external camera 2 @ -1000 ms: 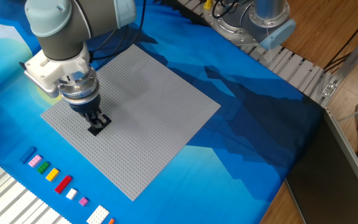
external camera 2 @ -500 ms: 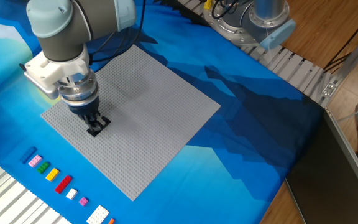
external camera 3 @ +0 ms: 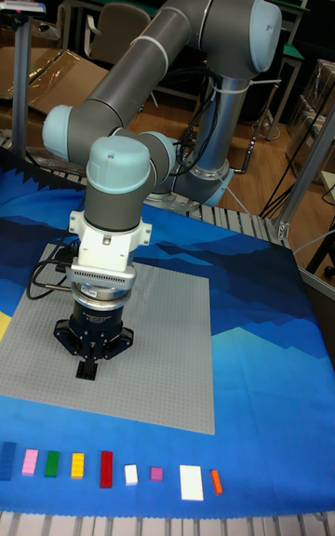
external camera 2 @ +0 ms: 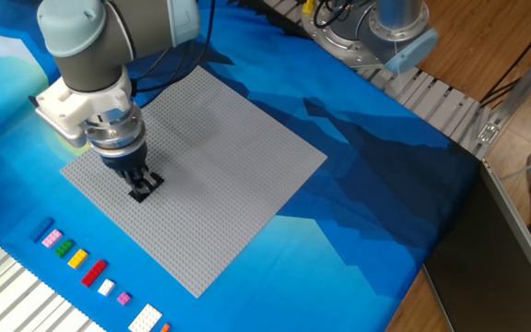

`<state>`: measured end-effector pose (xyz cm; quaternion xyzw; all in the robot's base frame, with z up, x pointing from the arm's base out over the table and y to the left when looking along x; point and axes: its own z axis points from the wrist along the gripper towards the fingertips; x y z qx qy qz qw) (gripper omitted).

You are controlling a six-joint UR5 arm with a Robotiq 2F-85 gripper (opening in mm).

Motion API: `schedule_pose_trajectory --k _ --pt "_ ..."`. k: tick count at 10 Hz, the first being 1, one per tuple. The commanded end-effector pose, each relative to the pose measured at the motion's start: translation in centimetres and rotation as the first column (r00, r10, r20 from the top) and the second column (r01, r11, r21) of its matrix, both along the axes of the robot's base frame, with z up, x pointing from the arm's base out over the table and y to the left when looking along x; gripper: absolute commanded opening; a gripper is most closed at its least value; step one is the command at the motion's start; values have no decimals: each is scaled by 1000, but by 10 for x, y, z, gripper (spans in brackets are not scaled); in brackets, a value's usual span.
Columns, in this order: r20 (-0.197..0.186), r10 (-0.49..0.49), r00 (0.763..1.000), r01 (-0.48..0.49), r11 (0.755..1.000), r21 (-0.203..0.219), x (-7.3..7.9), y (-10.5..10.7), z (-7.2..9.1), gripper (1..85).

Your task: Stack small Lego blocks one on top of the other

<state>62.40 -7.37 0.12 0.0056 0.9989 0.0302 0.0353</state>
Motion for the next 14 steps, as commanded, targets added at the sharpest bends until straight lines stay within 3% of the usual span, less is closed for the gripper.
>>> schedule_pose_trajectory --k 1,2,4,7,8,11,14 --pt "-32 -4 999 5 1000 27 -9 3 1 10" --pt "-45 -2 999 2 1000 18 -13 0 3 10" --pt "-6 11 1000 -11 999 31 0 1 -1 10" --pt "-50 13 999 -12 999 30 -13 -2 4 10" --pt "-46 14 999 -13 1000 23 -11 -4 5 10" --pt "11 11 1000 -11 1000 6 13 -8 4 10" --pt "-9 17 1000 -17 1000 -5 8 -13 6 10"
